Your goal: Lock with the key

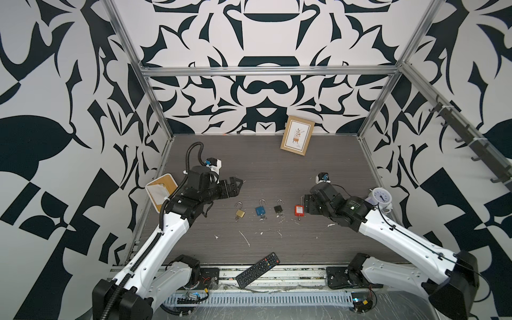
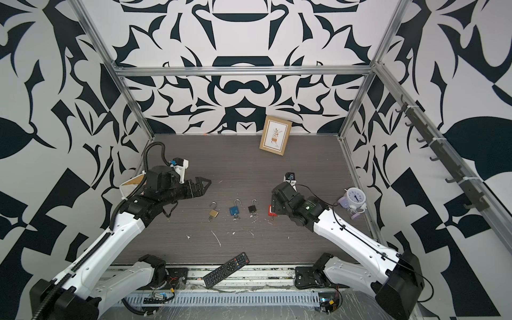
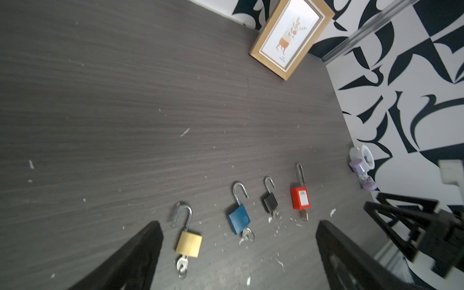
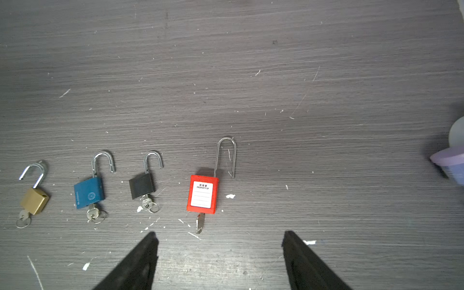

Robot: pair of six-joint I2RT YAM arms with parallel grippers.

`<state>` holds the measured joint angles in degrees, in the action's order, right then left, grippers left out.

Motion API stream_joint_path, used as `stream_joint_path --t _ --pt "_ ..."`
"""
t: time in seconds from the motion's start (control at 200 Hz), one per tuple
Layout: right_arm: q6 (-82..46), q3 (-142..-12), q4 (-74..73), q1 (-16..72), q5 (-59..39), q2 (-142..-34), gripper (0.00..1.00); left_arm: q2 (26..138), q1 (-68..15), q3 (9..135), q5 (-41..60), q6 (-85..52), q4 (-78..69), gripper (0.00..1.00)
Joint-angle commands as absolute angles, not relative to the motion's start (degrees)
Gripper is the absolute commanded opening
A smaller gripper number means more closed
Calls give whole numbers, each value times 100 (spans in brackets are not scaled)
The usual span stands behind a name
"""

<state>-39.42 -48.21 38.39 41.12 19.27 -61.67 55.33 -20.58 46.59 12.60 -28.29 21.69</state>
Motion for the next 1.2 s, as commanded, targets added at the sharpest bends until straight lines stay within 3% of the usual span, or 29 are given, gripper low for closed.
stream_joint_path --t 0.0,0.615,0.68,1.03,1.195 --pt "-4308 -4724 3739 4148 1742 -6439 77 5238 -2073 4693 1582 -3009 2939 99" --pt "-4445 -4933 2970 4157 1537 -8196 70 5585 -2162 4598 1846 -2883 2617 100" --pt "-4504 -4921 2955 4157 1678 -8280 60 5609 -2162 4584 1837 -2893 2608 100" --pt "-4335 -5020 2616 4156 1548 -8713 60 5643 -2182 4554 1853 -2874 2595 100" --pt "-4308 -5175 2641 4157 1562 -8969 55 5658 -2206 4504 1846 -2920 2560 100"
